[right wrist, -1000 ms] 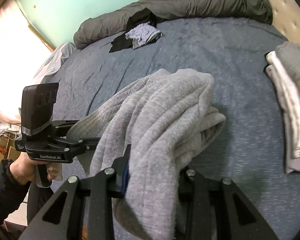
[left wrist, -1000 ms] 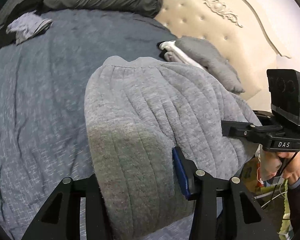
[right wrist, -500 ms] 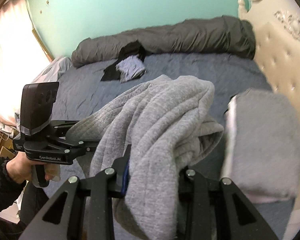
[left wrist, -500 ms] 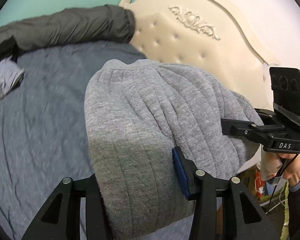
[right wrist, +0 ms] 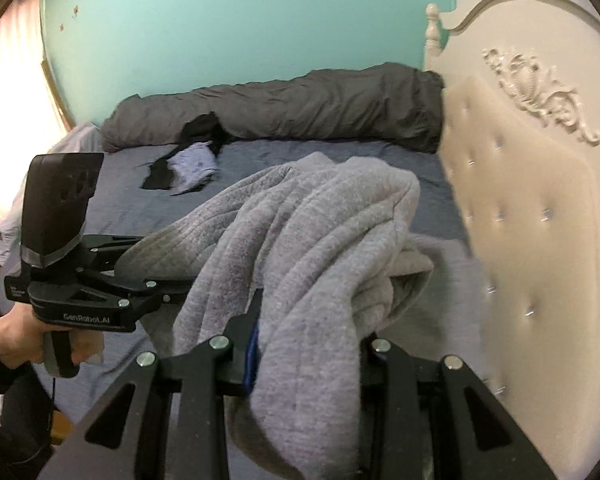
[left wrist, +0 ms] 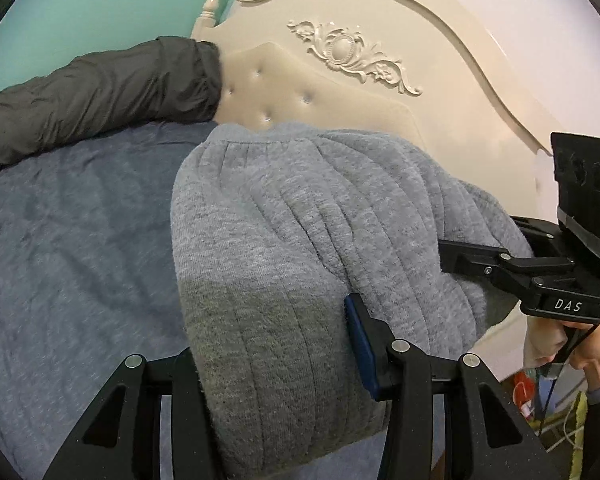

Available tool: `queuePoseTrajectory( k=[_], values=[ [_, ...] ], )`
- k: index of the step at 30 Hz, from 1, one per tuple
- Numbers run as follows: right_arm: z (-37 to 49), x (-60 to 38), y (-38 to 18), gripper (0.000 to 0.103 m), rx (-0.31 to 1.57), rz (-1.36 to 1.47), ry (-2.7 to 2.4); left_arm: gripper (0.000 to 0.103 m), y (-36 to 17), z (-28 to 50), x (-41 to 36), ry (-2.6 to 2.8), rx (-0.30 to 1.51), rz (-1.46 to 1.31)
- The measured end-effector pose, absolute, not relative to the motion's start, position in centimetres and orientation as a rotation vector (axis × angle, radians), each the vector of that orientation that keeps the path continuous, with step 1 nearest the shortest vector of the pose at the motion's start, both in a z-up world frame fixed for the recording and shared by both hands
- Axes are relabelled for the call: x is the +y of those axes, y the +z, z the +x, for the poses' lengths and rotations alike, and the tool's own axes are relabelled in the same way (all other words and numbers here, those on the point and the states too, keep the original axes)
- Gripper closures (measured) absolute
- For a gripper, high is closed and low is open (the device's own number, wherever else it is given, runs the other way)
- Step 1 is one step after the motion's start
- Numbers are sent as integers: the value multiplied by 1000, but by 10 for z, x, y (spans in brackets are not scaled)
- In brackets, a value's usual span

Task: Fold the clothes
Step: 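Carry the grey sweatshirt with both tools onto the folded clothes stack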

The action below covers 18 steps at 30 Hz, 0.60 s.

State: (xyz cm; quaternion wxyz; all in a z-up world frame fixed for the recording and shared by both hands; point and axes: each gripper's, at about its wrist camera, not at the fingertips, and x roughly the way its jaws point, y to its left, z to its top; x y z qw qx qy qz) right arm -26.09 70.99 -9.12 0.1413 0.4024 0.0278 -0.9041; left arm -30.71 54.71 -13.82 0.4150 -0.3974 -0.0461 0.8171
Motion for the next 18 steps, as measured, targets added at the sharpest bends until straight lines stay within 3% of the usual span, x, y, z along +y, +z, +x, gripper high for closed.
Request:
queuePoseTrajectory(
  k=[9, 13, 18],
  values=[
    [-275, 775, -125, 72, 184, 1148, -2690, 55, -172, -306, 612, 2069, -160, -1000],
    [-278, 800, -175, 72, 159, 1227, -2720, 55, -219, -299, 636, 2030, -137, -1091],
    [-264, 834, -211, 70, 9, 1284, -2702, 55, -231, -292, 633, 1969, -206, -1099]
  ],
)
